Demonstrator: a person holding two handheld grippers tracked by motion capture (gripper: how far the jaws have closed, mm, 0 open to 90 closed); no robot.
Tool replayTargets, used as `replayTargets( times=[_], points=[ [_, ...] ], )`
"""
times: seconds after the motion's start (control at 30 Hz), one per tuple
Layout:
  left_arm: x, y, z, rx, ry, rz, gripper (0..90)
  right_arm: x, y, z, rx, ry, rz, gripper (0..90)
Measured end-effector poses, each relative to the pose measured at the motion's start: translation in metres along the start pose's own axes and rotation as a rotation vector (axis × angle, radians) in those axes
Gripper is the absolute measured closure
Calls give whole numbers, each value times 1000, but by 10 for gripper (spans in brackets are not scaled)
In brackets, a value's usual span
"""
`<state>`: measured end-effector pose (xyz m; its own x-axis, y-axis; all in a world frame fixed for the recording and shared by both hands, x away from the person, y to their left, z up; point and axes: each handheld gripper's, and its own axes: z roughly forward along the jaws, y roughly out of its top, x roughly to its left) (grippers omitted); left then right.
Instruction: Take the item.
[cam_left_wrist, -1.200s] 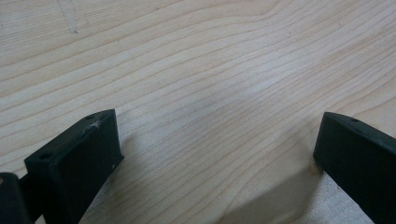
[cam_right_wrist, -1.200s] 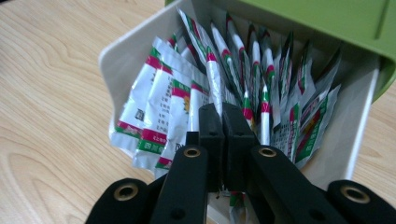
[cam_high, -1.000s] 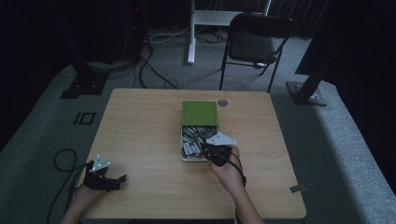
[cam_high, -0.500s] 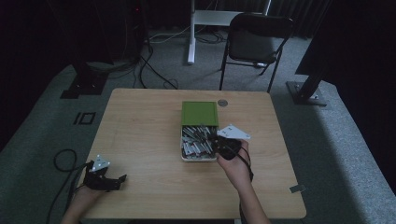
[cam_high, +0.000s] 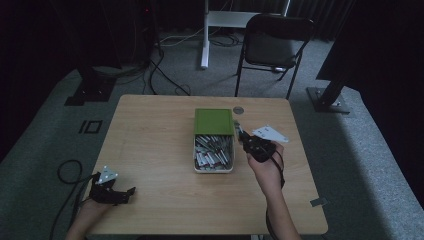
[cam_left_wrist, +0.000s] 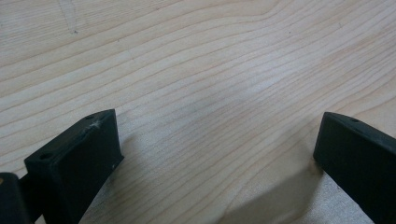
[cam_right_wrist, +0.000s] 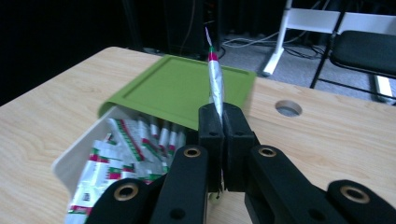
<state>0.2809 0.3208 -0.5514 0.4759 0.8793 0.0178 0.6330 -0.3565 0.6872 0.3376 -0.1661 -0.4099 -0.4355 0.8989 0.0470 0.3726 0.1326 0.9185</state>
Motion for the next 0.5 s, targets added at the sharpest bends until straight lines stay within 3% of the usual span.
replayTargets(
  times=[0.17,0.5],
  points=[
    [0,0,0,-1,0,0,14,-13,-10,3,16,-30,33,886],
    [0,0,0,0,0,-1,14,-27,-41,21,72,-41,108,886]
  ],
)
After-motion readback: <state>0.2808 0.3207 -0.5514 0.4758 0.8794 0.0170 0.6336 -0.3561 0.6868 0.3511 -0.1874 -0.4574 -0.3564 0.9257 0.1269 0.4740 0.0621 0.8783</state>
